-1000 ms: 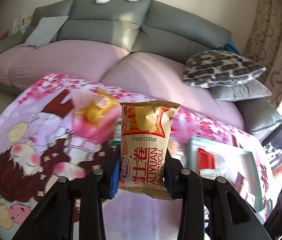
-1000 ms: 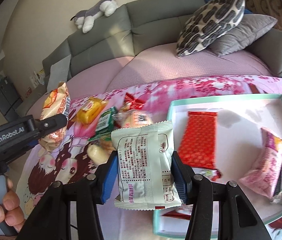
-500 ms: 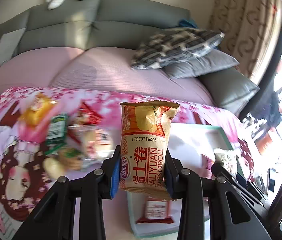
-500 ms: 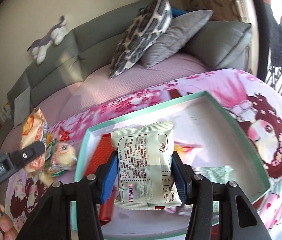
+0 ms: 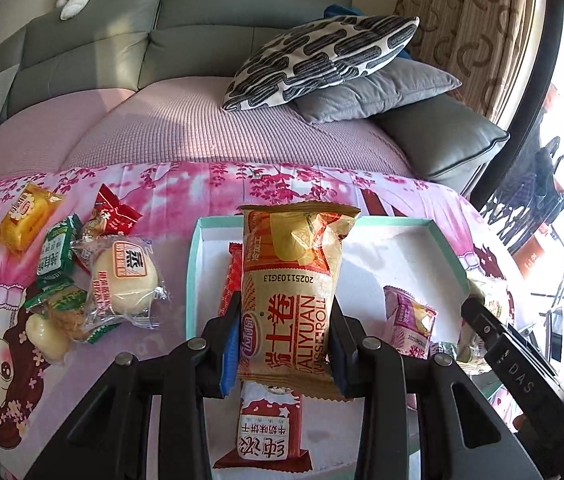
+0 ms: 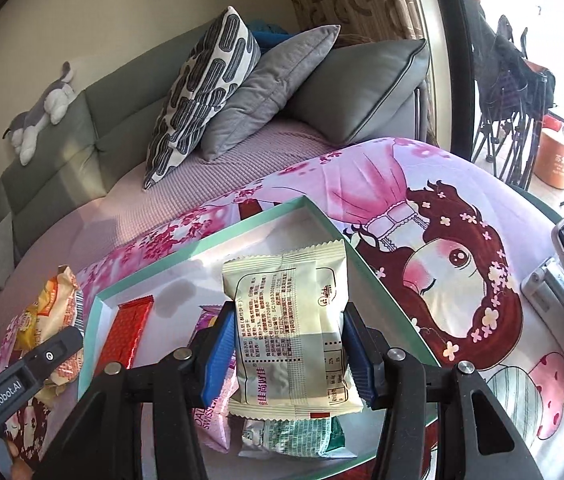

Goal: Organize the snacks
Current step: 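Carry both held packs up and over the mint-green tray, then lower both packs into the tray and open both grippers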

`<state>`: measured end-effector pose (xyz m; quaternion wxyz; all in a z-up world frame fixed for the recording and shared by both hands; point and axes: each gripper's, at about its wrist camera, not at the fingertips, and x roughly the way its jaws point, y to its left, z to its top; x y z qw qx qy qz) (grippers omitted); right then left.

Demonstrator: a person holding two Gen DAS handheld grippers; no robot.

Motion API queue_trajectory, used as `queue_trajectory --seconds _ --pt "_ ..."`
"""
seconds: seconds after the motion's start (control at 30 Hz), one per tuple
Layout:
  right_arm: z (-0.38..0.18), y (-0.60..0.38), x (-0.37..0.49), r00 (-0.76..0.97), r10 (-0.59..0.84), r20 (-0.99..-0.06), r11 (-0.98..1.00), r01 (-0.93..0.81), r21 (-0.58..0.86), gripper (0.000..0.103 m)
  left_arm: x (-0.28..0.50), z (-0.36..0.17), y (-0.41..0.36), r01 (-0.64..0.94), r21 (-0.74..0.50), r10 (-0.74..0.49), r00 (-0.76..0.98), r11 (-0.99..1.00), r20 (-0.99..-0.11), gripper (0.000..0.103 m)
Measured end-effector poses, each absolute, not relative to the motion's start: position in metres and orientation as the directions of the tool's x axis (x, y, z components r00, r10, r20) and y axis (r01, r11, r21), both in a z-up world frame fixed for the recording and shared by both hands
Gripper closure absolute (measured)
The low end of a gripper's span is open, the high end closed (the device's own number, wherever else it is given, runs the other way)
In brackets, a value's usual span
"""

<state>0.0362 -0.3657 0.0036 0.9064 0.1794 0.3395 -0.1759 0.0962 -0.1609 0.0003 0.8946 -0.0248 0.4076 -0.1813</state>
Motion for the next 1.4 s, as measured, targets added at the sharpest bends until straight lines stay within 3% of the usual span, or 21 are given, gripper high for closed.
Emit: queue_trajectory --seconds 0.67,0.8,0.93,1.07,1.27,1.4 --pt "-0.012 -0.361 0.05 0.684 -0.216 -0.696 0.883 0.442 0.16 0.049 0.108 -0.025 -0.182 0.324 -0.184 -0.346 0.566 0.928 -0.748 0.063" --pt "-0.012 -0.362 0.051 0.675 -0.212 -0.707 0.882 0.443 0.159 0.045 0.106 -0.022 -0.182 0.332 -0.184 -0.351 0.563 0.925 -0.748 0.046" --pt "-0.011 -0.362 0.051 0.671 -0.199 -0.714 0.88 0.443 0.171 0.029 0.105 -0.017 -0.181 0.333 -0.19 -0.354 0.55 0.924 -0.756 0.041" --pt "-0.006 -0.355 0.051 0.679 -0.185 -0.711 0.893 0.418 0.167 0.019 0.105 -0.011 -0.176 0.313 -0.175 -0.327 0.54 0.933 -0.776 0.023" --pt "-0.002 -0.348 0.052 0.682 -0.188 -0.707 0.907 0.397 0.142 0.0 0.105 -0.003 -0.161 0.265 -0.125 -0.26 0.569 0.956 -0.78 0.009" --pt "-0.002 -0.347 0.051 0.689 -0.175 -0.703 0.909 0.387 0.152 0.0 0.107 -0.002 -0.149 0.214 -0.105 -0.216 0.601 0.971 -0.769 0.004"
